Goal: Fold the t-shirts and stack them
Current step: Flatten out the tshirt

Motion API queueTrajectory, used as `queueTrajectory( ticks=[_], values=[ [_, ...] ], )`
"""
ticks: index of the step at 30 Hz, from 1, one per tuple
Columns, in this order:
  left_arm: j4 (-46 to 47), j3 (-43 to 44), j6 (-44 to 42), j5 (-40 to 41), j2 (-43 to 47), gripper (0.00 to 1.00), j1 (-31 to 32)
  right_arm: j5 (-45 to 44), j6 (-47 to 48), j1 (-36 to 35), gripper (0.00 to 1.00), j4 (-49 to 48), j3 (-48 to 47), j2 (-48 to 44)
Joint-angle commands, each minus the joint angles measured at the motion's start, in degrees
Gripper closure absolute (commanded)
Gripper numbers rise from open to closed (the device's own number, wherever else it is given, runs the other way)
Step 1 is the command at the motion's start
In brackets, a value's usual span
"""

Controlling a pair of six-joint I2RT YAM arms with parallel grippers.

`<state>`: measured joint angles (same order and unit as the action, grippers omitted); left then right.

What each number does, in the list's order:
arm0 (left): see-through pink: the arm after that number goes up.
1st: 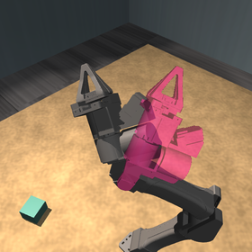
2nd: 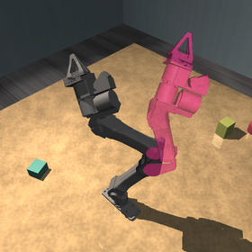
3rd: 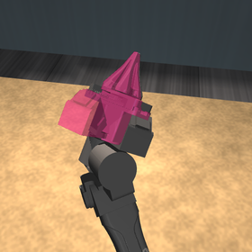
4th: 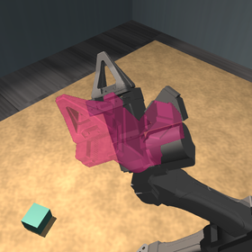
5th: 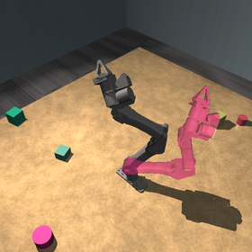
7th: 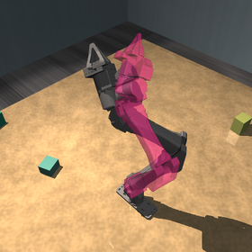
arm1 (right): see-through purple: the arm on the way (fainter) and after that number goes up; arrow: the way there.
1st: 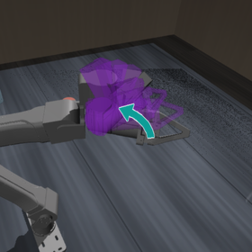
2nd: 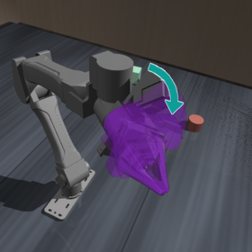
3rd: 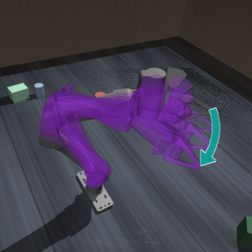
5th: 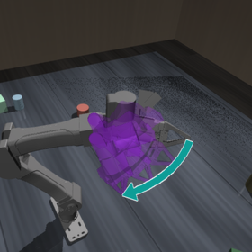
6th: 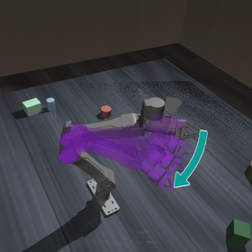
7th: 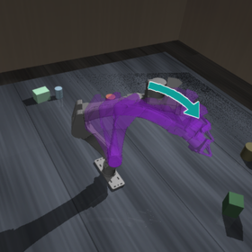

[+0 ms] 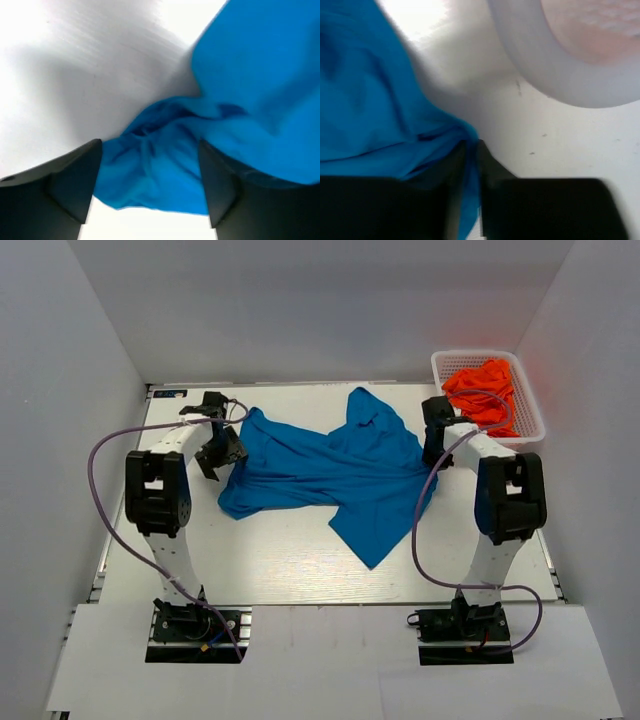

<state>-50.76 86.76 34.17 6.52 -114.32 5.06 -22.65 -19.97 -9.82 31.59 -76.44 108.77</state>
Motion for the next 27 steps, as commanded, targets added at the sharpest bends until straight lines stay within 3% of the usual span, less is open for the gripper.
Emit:
queueTrajectory(
  ticks=[1,2,3,7,12,13,14,17,20,24,27],
  values=[
    [1.46,-0.09,-1.65,-1.61,9.79,0.11,-0.31,5.68,6.52,-0.72,0.69,-1.97,-2.84,-5.05],
    [0.93,-1.15,-0.26,-0.3,11.39,0.02,-0.31,6.21,7.65,-1.33,0.62,-3.02,-2.57,-8.54],
    [0.41,-3.85,0.62,1.02,13.06,0.0,-0.31,8.13,8.18,-1.42,0.5,-3.2,-1.61,-9.88],
    [-2.32,-12.82,4.58,2.97,20.18,0.0,-0.31,13.85,8.54,-3.97,0.27,-4.08,3.99,-17.79],
    [3.29,-29.59,6.17,0.24,34.91,0.0,1.08,18.34,4.16,-8.18,0.22,-1.9,15.14,-28.52],
    [4.17,-31.63,6.17,0.24,36.87,0.0,1.79,19.91,3.62,-8.89,0.13,-1.45,16.58,-29.4],
    [7.05,-33.83,6.17,-3.5,38.81,0.0,1.8,22.02,3.01,-9.51,0.1,-1.36,19.55,-31.93],
    [12.59,-42.79,6.17,-6.59,43.73,0.0,2.32,27.29,-1.55,-13.02,0.1,-1.1,24.91,-34.14],
    [14.63,-44.92,6.78,-5.74,43.22,0.0,2.85,27.93,-5.17,-15.92,0.1,-1.36,27.13,-34.94],
    [16.57,-43.79,7.83,-1.0,37.08,0.09,3.38,25.21,-7.72,-17.77,0.1,-1.27,27.14,-35.47],
    [16.57,-41.76,7.84,1.64,32.15,0.21,3.38,23.45,-10.08,-18.74,0.1,-0.4,26.35,-35.65]
  ],
)
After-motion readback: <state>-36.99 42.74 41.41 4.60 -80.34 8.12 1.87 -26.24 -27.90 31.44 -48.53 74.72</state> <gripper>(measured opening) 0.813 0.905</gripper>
